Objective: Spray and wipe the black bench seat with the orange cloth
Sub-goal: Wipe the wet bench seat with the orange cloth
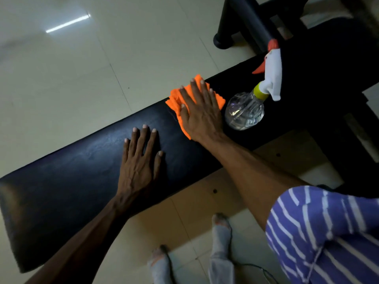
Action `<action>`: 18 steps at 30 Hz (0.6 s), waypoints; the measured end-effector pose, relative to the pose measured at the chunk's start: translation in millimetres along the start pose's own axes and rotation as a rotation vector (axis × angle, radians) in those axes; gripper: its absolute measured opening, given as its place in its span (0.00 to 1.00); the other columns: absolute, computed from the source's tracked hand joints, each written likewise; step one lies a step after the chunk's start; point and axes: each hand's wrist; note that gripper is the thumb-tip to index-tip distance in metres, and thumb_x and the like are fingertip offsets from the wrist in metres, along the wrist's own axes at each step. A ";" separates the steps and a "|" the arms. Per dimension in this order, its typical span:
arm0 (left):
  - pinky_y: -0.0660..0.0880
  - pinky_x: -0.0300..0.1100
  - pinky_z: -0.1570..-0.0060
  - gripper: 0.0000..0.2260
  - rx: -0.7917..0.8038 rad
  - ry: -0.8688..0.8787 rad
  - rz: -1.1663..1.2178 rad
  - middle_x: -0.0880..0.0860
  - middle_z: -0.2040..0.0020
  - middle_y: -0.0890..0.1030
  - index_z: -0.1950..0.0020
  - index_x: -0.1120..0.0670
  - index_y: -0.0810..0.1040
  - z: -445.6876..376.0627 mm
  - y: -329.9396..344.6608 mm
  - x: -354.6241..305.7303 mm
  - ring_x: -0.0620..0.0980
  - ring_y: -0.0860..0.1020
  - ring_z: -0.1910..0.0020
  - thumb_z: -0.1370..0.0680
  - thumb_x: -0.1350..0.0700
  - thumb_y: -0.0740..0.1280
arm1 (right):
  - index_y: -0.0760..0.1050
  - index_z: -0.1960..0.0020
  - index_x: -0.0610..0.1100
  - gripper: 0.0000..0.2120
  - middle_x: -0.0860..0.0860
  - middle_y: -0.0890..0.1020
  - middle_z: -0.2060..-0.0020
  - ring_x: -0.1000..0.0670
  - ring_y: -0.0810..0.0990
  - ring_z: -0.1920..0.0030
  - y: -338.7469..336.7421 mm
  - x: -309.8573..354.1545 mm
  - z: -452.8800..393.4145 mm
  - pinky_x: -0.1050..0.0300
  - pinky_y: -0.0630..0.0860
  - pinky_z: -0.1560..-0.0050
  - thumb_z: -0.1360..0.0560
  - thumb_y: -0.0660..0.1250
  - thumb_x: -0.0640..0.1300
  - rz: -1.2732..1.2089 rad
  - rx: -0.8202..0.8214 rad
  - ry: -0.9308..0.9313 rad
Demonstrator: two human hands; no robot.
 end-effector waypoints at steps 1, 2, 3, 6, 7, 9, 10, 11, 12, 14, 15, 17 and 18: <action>0.46 0.57 0.17 0.27 0.003 -0.013 0.006 0.55 0.15 0.52 0.16 0.52 0.55 1.3 -1.2 -1.7 0.55 0.47 0.15 0.15 0.46 0.51 | 0.63 0.17 0.49 0.27 0.43 0.58 0.15 0.39 0.51 0.14 2.7 8.5 5.6 0.39 0.49 0.16 0.15 0.54 0.51 -0.022 -0.005 0.003; 0.46 0.57 0.17 0.27 0.007 -0.027 0.013 0.55 0.15 0.52 0.16 0.53 0.55 3.4 -2.6 -3.1 0.55 0.47 0.15 0.15 0.46 0.51 | 0.64 0.17 0.49 0.27 0.43 0.59 0.15 0.38 0.52 0.14 7.1 16.0 16.6 0.38 0.50 0.16 0.15 0.55 0.51 -0.042 -0.001 -0.071; 0.47 0.57 0.17 0.27 0.009 -0.045 0.016 0.55 0.15 0.52 0.16 0.53 0.55 5.8 -3.9 -4.4 0.55 0.47 0.15 0.15 0.46 0.51 | 0.64 0.17 0.48 0.26 0.43 0.60 0.16 0.38 0.53 0.15 10.8 17.4 31.5 0.38 0.51 0.16 0.15 0.56 0.50 -0.044 0.002 -0.182; 0.49 0.58 0.17 0.28 0.018 -0.090 0.007 0.56 0.15 0.54 0.16 0.54 0.57 16.0 -6.9 -7.4 0.57 0.49 0.15 0.15 0.46 0.51 | 0.63 0.17 0.49 0.26 0.45 0.60 0.15 0.41 0.54 0.14 13.5 -15.1 70.2 0.40 0.53 0.16 0.14 0.55 0.49 -0.039 0.000 -0.362; 0.50 0.58 0.17 0.28 0.022 -0.096 0.006 0.57 0.15 0.54 0.17 0.54 0.58 20.0 -7.2 -8.4 0.57 0.49 0.15 0.15 0.46 0.51 | 0.62 0.17 0.49 0.26 0.46 0.59 0.15 0.42 0.53 0.14 12.4 -22.8 78.5 0.39 0.54 0.16 0.14 0.54 0.50 -0.046 -0.017 -0.317; 0.52 0.59 0.18 0.28 0.021 -0.107 0.013 0.57 0.15 0.55 0.17 0.55 0.58 27.4 -7.2 -11.9 0.58 0.50 0.15 0.15 0.46 0.51 | 0.59 0.16 0.48 0.27 0.45 0.56 0.14 0.41 0.50 0.14 11.6 -19.7 93.8 0.37 0.53 0.17 0.14 0.55 0.51 -0.077 -0.010 -0.205; 0.52 0.59 0.18 0.28 0.021 -0.118 0.022 0.58 0.15 0.55 0.17 0.56 0.58 29.9 -7.7 -14.6 0.58 0.50 0.15 0.15 0.46 0.51 | 0.58 0.15 0.48 0.28 0.45 0.55 0.14 0.40 0.49 0.14 11.8 -14.0 98.9 0.37 0.52 0.16 0.14 0.55 0.51 -0.091 0.002 -0.207; 0.52 0.59 0.18 0.28 0.024 -0.131 0.035 0.58 0.15 0.55 0.17 0.56 0.58 31.2 -8.6 -18.3 0.58 0.50 0.15 0.15 0.46 0.51 | 0.58 0.15 0.48 0.28 0.44 0.55 0.14 0.40 0.49 0.14 10.8 -11.5 101.9 0.36 0.52 0.16 0.14 0.56 0.51 -0.096 0.018 -0.243; 0.52 0.59 0.18 0.28 0.025 -0.141 0.051 0.58 0.15 0.56 0.17 0.56 0.58 31.8 -9.6 -22.9 0.58 0.50 0.15 0.15 0.46 0.50 | 0.57 0.15 0.48 0.28 0.44 0.55 0.14 0.39 0.48 0.14 7.9 -12.9 103.6 0.36 0.51 0.16 0.14 0.56 0.51 -0.098 0.042 -0.286; 0.54 0.58 0.18 0.27 0.010 -0.150 0.091 0.58 0.16 0.58 0.18 0.56 0.60 31.2 -12.2 -35.1 0.58 0.52 0.16 0.15 0.46 0.51 | 0.57 0.15 0.48 0.28 0.44 0.54 0.14 0.40 0.48 0.14 -5.0 -22.0 104.7 0.37 0.50 0.16 0.13 0.56 0.51 -0.140 0.097 -0.340; 0.54 0.58 0.18 0.27 -0.004 -0.159 0.120 0.59 0.17 0.59 0.18 0.57 0.61 29.8 -14.1 -43.5 0.58 0.53 0.16 0.15 0.47 0.53 | 0.58 0.15 0.47 0.27 0.44 0.55 0.14 0.41 0.49 0.14 -13.8 -27.1 106.1 0.39 0.48 0.15 0.13 0.57 0.50 -0.194 0.121 -0.338; 0.56 0.59 0.19 0.26 -0.033 -0.169 0.189 0.60 0.18 0.62 0.19 0.59 0.64 22.6 -19.3 -62.8 0.59 0.55 0.16 0.15 0.50 0.56 | 0.64 0.18 0.44 0.26 0.42 0.61 0.16 0.41 0.56 0.15 -32.5 -35.2 114.1 0.43 0.51 0.14 0.14 0.61 0.48 -0.323 0.143 -0.263; 0.58 0.60 0.19 0.25 -0.042 -0.164 0.215 0.61 0.18 0.63 0.20 0.60 0.65 16.4 -22.9 -72.8 0.60 0.57 0.17 0.15 0.51 0.57 | 0.70 0.21 0.42 0.23 0.41 0.68 0.19 0.40 0.63 0.17 -42.3 -39.6 119.4 0.43 0.57 0.16 0.15 0.63 0.47 -0.374 0.124 -0.200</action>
Point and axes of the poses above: each hand's wrist, its own z-axis away from the middle knuckle, its own y-axis out of the palm, x = y × z
